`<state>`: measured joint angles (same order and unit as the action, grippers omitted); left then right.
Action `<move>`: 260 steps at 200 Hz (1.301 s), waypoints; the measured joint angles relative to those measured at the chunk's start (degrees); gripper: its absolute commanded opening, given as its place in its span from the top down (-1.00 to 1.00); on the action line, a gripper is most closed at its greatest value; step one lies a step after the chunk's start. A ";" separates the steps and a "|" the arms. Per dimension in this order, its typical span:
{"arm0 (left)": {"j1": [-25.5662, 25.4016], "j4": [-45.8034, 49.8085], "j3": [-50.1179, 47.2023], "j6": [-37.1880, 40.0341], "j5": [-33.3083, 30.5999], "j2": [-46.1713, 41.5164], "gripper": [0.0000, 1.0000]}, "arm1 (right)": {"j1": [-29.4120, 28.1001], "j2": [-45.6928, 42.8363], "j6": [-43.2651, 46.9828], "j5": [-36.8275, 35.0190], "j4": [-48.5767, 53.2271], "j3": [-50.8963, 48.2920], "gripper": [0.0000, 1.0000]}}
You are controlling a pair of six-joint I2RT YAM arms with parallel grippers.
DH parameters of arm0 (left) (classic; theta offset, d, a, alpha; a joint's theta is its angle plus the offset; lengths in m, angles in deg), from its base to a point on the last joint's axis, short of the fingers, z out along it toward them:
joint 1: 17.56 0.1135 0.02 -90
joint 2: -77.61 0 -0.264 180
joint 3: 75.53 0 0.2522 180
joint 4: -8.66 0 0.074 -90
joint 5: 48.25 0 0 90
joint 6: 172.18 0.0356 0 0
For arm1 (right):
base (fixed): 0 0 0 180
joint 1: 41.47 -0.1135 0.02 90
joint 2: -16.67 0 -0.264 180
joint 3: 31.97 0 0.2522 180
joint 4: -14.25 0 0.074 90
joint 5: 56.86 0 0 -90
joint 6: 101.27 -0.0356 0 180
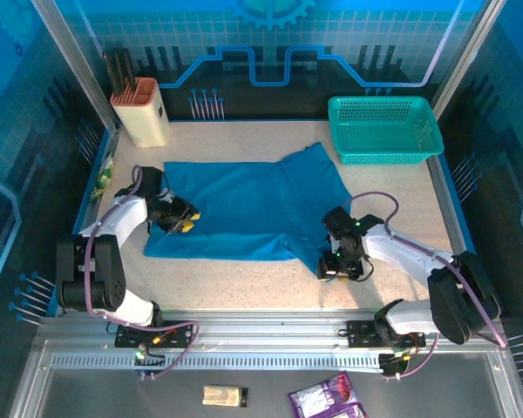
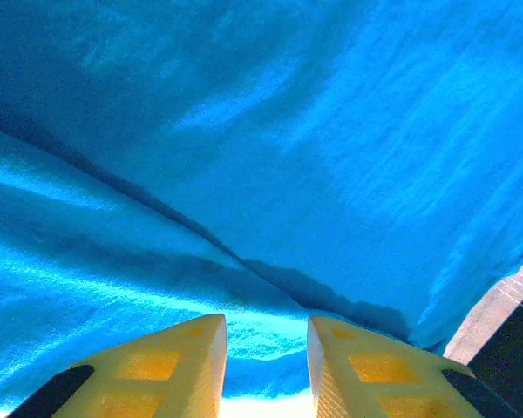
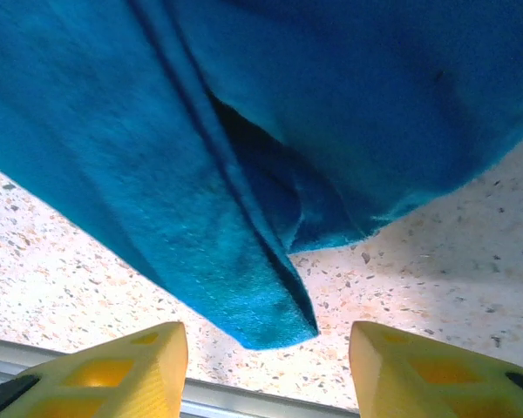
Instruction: Fold the inside-out t-shirt
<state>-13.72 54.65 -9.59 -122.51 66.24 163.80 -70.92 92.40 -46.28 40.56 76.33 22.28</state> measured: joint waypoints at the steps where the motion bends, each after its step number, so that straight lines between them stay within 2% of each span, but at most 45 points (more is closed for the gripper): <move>1: 0.00 0.00 0.00 0.00 0.00 0.00 0.38 | 0.04 -0.07 -0.02 0.15 -0.09 -0.15 -0.06; 28: 0.00 -0.02 0.00 -0.02 0.02 -0.07 0.38 | 1.33 -1.75 -1.03 3.93 -3.67 -3.82 0.01; 60: 0.00 -0.02 0.00 -0.02 0.02 -0.07 0.38 | 2.54 -4.35 -2.08 6.16 -6.27 -5.68 0.23; 116: 0.00 -0.04 0.00 -0.02 0.02 -0.07 0.38 | 3.26 -5.77 -1.90 4.83 -5.99 -5.05 0.67; 158: -0.04 -0.26 0.00 -0.02 0.02 -0.07 0.38 | 3.28 -5.77 -0.79 1.51 -3.45 -0.96 1.00; 206: -1.31 -0.35 0.00 0.70 0.00 -0.07 0.44 | 3.28 -5.11 3.19 -3.08 0.70 7.91 1.00; 260: -2.82 0.42 0.07 3.32 -0.68 1.31 0.45 | 3.39 5.27 10.23 -11.13 4.52 21.16 1.00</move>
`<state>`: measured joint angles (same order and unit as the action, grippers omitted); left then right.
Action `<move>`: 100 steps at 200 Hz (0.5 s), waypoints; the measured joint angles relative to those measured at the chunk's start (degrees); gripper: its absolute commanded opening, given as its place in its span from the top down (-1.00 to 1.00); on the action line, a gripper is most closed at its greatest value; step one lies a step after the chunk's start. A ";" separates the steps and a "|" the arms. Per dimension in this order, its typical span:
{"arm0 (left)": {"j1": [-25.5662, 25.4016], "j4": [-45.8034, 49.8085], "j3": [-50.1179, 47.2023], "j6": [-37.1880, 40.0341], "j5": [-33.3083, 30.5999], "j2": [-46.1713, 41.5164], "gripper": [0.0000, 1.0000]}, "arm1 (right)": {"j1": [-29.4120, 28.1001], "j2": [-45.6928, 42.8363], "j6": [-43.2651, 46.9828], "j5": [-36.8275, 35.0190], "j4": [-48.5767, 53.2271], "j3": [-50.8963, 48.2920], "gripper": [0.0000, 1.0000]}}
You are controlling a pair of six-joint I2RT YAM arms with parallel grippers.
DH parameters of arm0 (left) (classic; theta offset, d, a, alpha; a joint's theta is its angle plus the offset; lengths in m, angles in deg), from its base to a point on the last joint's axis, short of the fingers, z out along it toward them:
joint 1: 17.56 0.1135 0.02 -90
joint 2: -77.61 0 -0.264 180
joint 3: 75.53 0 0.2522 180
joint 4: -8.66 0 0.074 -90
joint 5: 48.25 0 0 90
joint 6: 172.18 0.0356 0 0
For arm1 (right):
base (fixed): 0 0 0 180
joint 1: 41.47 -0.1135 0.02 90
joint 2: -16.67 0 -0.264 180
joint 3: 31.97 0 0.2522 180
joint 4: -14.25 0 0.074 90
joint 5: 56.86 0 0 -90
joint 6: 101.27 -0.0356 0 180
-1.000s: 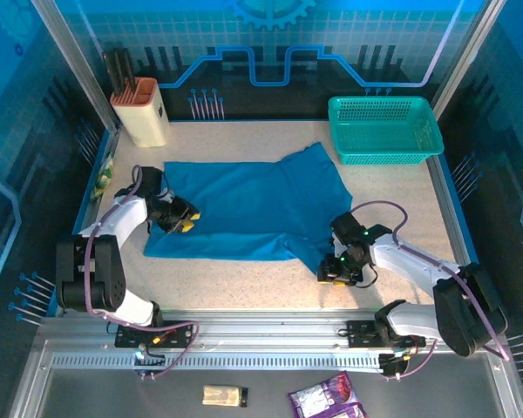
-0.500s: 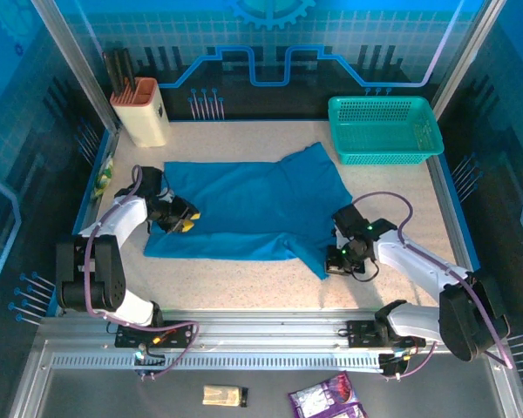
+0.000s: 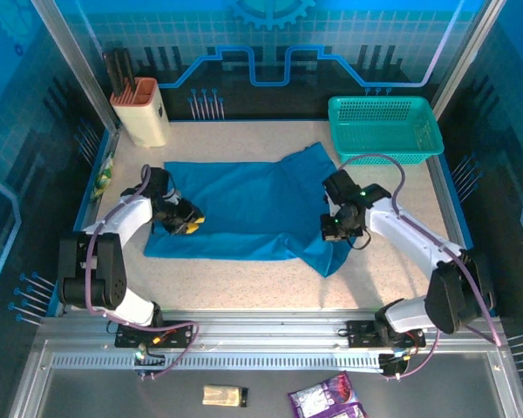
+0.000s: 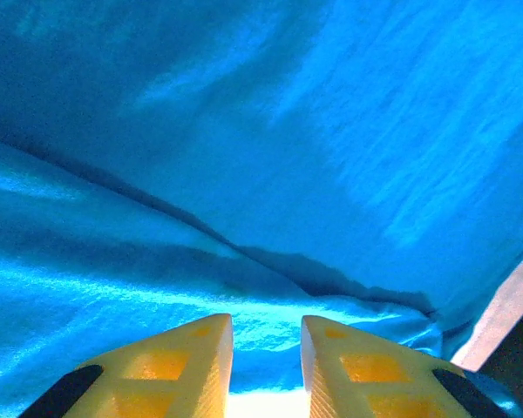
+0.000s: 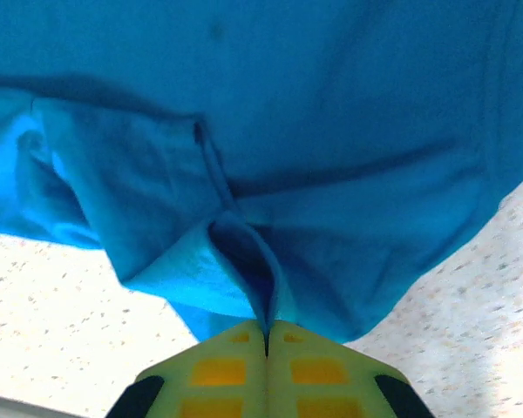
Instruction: Fold the inside-out t-shirt
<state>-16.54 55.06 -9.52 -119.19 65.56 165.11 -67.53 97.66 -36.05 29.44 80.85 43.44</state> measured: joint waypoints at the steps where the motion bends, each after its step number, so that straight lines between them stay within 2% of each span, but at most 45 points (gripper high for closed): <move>1: -0.02 0.02 0.00 0.04 0.00 0.04 0.45 | 0.02 0.13 0.07 -0.07 0.07 0.17 1.00; 56: -0.07 2.16 0.00 2.89 -5.81 1.18 0.55 | 2.62 9.40 6.08 -5.38 0.74 10.69 1.00; 100: -0.07 3.93 0.00 4.20 -10.45 2.49 0.57 | 6.25 15.06 9.70 -6.51 0.63 16.94 1.00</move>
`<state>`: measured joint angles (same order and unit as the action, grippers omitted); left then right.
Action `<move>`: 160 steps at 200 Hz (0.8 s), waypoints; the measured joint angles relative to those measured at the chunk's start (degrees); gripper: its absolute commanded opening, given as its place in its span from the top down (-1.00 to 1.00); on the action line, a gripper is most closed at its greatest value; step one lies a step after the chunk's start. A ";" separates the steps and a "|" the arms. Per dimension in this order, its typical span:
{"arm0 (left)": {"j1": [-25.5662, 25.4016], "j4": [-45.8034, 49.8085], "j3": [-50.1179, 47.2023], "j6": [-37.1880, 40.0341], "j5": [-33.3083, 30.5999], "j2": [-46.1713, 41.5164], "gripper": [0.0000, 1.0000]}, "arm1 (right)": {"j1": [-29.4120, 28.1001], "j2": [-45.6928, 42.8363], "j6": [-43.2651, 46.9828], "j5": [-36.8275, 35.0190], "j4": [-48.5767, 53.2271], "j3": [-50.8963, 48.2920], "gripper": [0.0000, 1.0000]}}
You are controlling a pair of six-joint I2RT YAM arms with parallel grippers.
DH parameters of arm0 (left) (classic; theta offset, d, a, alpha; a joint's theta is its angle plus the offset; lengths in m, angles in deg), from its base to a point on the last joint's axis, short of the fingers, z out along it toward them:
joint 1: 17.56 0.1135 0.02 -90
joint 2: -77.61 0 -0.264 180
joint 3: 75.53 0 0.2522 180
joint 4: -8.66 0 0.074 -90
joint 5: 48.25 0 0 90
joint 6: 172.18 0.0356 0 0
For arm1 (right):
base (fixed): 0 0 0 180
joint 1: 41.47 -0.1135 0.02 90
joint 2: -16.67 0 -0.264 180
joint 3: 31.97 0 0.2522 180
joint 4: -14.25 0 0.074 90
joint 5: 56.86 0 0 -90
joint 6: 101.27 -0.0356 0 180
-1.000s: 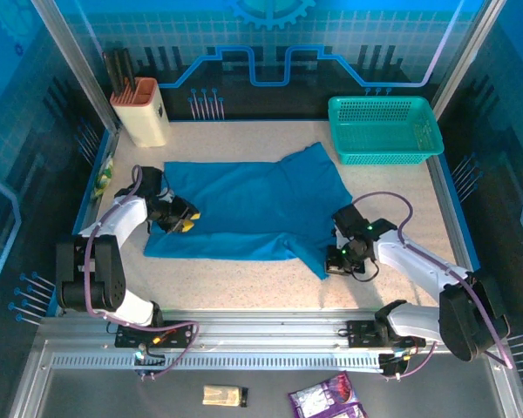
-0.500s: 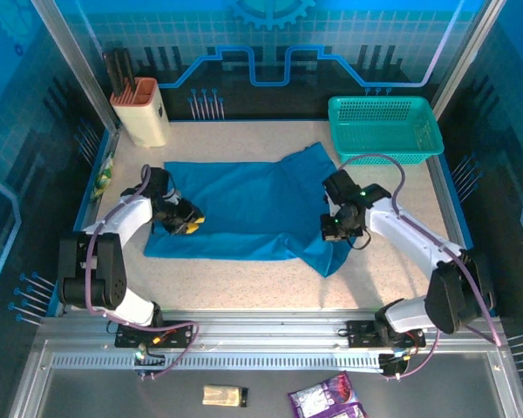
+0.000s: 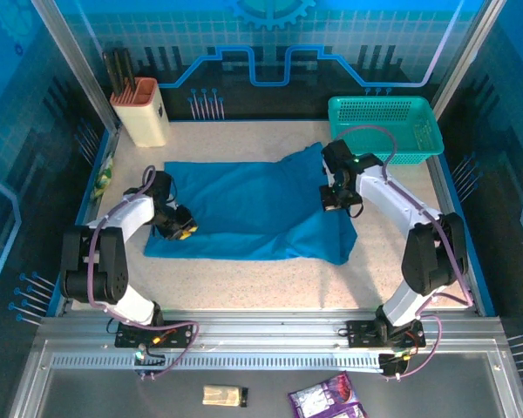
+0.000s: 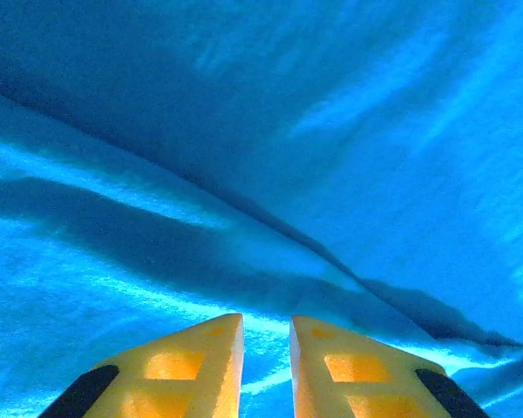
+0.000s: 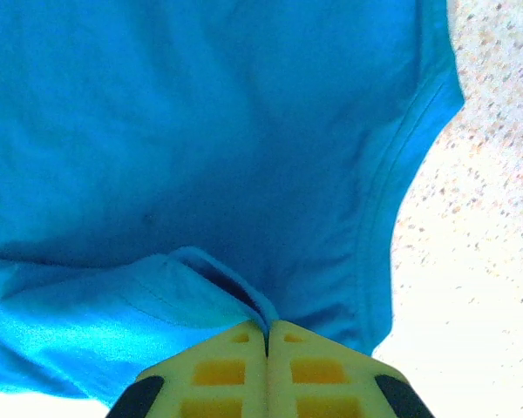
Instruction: Fold the inside-out t-shirt
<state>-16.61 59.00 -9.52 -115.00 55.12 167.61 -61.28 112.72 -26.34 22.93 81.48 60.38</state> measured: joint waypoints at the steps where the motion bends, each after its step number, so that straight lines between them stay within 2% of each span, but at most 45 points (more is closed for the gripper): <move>1: 0.00 0.00 0.00 0.02 -0.07 0.02 0.57 | 0.04 0.09 0.02 0.00 0.00 0.09 1.00; 116: 0.00 2.05 0.00 1.51 -5.79 2.43 0.61 | 1.31 16.79 5.92 -0.13 -0.85 13.57 1.00; 150: -0.02 2.12 -0.02 1.53 -6.32 2.45 0.61 | 1.57 18.99 6.16 -0.28 -1.03 15.10 0.83; 160: -0.02 2.12 -0.02 1.55 -6.29 2.45 0.61 | 1.57 19.26 6.12 -0.28 -0.94 15.43 0.72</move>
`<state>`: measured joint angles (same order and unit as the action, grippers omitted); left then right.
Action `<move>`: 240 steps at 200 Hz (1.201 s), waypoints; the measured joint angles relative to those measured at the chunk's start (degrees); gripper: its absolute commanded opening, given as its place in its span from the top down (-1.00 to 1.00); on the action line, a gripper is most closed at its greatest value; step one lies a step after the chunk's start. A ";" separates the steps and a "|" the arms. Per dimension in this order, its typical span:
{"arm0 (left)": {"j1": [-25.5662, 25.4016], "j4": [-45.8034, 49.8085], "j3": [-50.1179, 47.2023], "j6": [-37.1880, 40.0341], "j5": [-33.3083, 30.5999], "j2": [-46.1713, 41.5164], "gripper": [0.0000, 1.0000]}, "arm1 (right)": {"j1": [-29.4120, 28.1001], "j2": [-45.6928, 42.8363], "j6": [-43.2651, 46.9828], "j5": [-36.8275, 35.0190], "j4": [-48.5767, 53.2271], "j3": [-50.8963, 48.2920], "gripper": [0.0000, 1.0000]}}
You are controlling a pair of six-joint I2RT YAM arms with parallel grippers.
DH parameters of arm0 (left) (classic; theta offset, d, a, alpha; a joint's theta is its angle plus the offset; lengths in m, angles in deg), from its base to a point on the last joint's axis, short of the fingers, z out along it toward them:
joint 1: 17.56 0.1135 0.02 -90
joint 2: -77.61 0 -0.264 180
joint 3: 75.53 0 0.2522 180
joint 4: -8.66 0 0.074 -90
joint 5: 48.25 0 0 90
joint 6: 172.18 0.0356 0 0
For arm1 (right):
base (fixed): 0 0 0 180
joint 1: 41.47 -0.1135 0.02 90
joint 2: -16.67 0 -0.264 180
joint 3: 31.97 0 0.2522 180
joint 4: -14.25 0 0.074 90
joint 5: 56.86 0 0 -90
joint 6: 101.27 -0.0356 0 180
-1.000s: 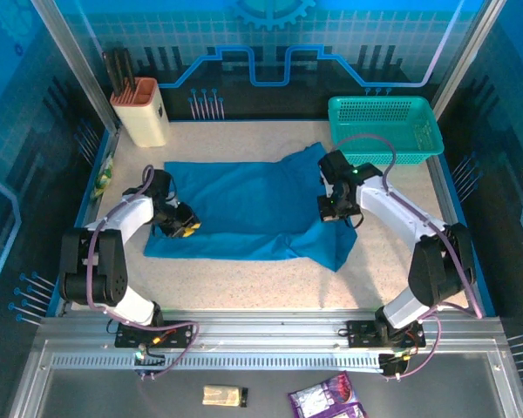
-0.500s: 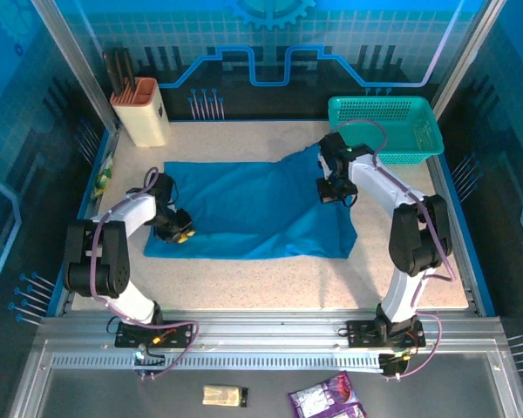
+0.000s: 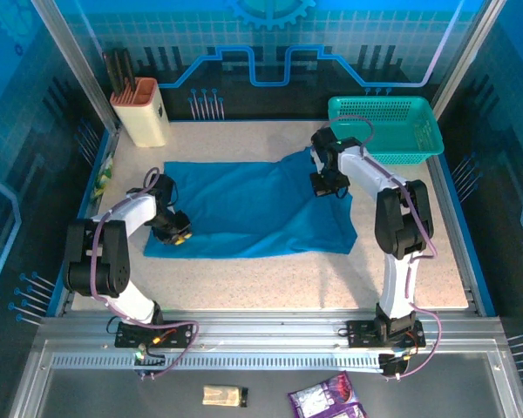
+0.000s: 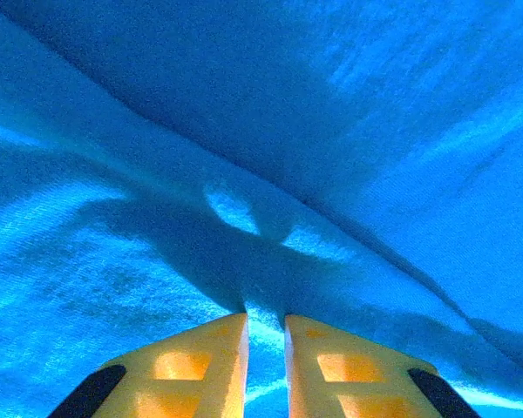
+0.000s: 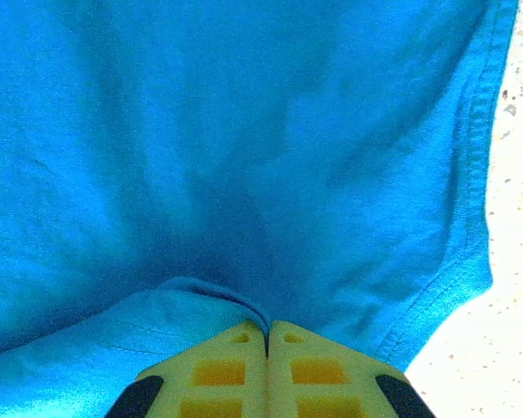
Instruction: Fold the inside-out t-shirt
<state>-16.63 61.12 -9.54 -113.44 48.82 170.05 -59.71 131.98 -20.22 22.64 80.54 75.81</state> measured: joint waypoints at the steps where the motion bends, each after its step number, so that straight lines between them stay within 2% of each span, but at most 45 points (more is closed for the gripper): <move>1: 0.02 0.00 0.00 -0.02 0.00 0.00 0.61 | 0.00 0.02 0.04 0.00 0.00 0.02 0.70; 19: 0.02 -0.04 -0.11 0.04 0.00 0.00 0.62 | 0.00 0.00 -0.61 -0.02 0.02 0.28 0.44; 43: 0.02 -0.13 -0.79 0.17 0.00 -0.02 0.62 | 0.15 -1.73 -1.49 0.24 -0.24 -1.29 0.34; 75: 0.02 -0.20 -1.73 0.20 -0.04 -0.17 0.61 | 1.40 -12.44 -4.13 2.56 -0.39 -10.84 0.26; 93: 0.02 -0.20 -1.84 0.22 -0.04 -0.26 0.60 | 2.12 -16.15 -5.01 3.52 0.44 -12.41 0.22; 104: 0.02 -0.20 -1.84 0.33 -0.13 -0.26 0.60 | 2.78 -20.33 -6.78 4.81 -4.22 -18.45 0.17; 124: 0.02 -0.20 -1.99 0.37 -0.31 -0.26 0.60 | 4.48 -27.12 -9.51 7.26 -3.13 -29.27 0.04; 152: 0.02 -0.24 -2.47 0.35 -0.33 -0.26 0.61 | 5.16 -28.74 -11.85 10.75 -4.02 -36.35 -0.02; 180: 0.02 -0.28 -2.54 0.35 -0.35 -0.26 0.60 | 5.18 -28.63 -13.22 12.66 -6.01 -39.01 0.14; 225: 0.02 -0.37 -2.54 0.37 -0.42 -0.26 0.62 | 6.03 -26.12 -13.20 13.92 -8.83 -38.93 0.94; 240: 0.02 -0.33 -2.54 0.37 -0.50 -0.26 0.62 | 6.38 -24.98 -13.14 13.18 -8.50 -37.53 1.00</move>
<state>-16.61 60.79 -12.08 -113.07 48.32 169.79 -53.32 107.00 -33.36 35.82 72.04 38.28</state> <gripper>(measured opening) 0.193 0.065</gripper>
